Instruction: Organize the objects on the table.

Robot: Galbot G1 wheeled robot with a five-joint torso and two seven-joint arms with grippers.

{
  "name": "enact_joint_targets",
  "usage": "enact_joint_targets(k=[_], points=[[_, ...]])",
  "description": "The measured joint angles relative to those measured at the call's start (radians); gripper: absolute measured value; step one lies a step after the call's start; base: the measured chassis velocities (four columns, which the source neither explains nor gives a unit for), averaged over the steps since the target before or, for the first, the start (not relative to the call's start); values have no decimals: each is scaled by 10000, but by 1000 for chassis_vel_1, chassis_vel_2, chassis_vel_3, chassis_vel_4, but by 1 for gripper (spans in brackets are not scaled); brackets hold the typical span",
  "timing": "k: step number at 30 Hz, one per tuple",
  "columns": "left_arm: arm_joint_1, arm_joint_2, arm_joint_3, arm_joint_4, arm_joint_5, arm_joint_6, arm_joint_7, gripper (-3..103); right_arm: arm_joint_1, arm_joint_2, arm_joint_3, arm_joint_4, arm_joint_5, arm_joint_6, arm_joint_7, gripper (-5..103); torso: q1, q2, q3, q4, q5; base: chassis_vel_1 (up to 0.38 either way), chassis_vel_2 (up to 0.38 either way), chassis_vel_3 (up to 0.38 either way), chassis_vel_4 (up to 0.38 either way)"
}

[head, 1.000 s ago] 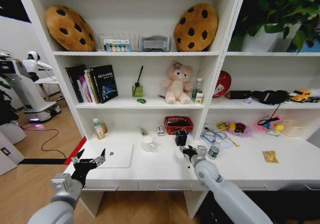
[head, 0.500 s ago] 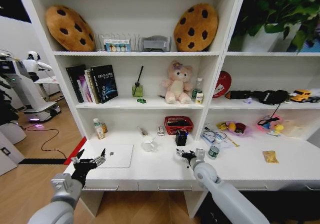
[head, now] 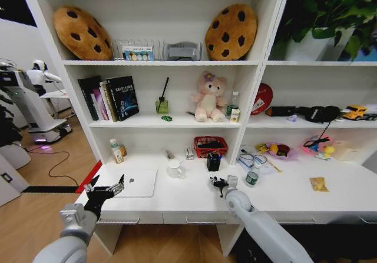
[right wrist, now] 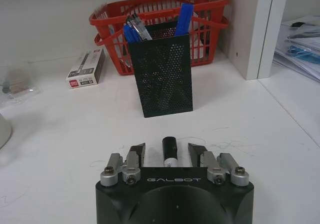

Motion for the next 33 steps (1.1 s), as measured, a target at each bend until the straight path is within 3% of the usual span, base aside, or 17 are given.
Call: enact_joint_targets(k=[3,11,20,21,22,23,25,29,31,32,33], points=[[0,0,0,0,0,0,0,100,21,-3,-1,-53,-16,1,-44,44,0,0,0,0,0,0,0,0,0],[0,0,0,0,0,0,0,100,135,49,46,-392,-119,48,-261,13,-1,1,-1,2,2,0,0,0,0],[0,0,0,0,0,0,0,100,0,-19,175,-392,-337,87,-441,12,0,0,0,1,2,0,0,0,0],[0,0,0,0,0,0,0,100,-64,-20,223,-383,-961,417,-699,12,0,-2,3,0,5,0,0,0,0],[-1,0,0,0,0,-1,0,100,-79,-25,314,-324,-2198,1197,-1259,12,1,-5,4,-5,10,0,0,0,0],[-1,0,0,0,0,-1,0,100,-79,-25,314,-324,-2198,1197,-1259,12,1,-5,4,-5,10,0,0,0,0],[0,0,0,0,0,0,0,100,-35,-104,493,114,-3617,2172,-2208,12,0,-4,3,-2,1,0,0,0,0],[0,0,0,0,0,0,0,100,90,-167,680,345,-4596,2938,-2764,12,0,-4,2,3,1,0,0,0,0],[0,0,0,0,0,0,0,100,294,-104,852,-12,-5393,4024,-3074,12,0,-3,1,-1,1,0,0,0,0],[0,0,0,0,0,0,0,100,294,-104,852,-12,-5393,4024,-3074,12,0,-3,1,-1,1,0,0,0,0],[0,0,0,0,0,0,0,100,478,6,877,-366,-5661,4629,-3087,12,0,-3,1,-2,3,0,0,0,0]])
